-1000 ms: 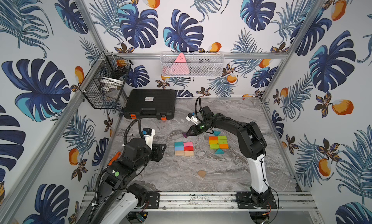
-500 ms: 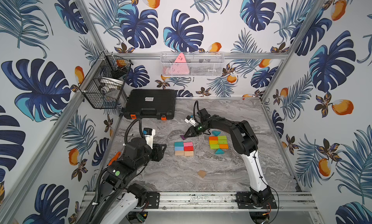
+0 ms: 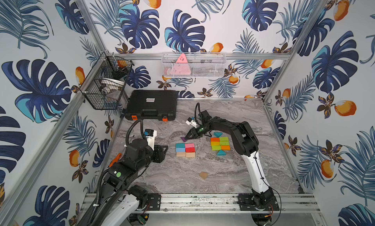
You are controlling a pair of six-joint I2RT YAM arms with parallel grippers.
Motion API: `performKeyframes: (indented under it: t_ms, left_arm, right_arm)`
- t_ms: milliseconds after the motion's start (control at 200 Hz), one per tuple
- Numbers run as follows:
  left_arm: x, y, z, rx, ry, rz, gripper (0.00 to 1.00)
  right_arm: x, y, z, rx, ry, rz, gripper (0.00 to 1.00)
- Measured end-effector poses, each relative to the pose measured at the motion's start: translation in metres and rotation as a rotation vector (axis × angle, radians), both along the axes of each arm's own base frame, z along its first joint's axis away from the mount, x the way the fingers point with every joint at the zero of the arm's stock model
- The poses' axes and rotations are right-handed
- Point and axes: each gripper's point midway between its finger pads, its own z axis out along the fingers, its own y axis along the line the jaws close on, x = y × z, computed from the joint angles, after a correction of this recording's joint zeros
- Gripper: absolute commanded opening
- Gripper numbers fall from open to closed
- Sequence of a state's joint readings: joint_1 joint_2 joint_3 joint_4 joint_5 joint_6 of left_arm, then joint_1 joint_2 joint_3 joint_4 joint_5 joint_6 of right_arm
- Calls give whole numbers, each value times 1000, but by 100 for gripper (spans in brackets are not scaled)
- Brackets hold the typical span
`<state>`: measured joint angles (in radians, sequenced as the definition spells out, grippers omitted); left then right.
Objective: Assemble a piece of candy with building blocks
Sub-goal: Assemble the building block at the center of the board.
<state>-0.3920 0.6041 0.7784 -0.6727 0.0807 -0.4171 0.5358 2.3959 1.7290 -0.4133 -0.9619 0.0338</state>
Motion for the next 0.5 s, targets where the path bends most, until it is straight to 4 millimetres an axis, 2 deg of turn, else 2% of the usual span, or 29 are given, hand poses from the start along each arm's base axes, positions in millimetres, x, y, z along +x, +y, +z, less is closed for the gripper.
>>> performKeyframes:
  t_ms: [100,285,500]
  left_arm:
    - [0,0,0,0,1,0,52]
    - [0,0,0,0,1,0,52]
    - [0,0,1,-2,-3,0,52]
  right_arm:
    - [-1,1,-1,8,12,4,35]
    - [0,0,-5,0,14,1,45]
    - [1,0,-4,-3,11,0,50]
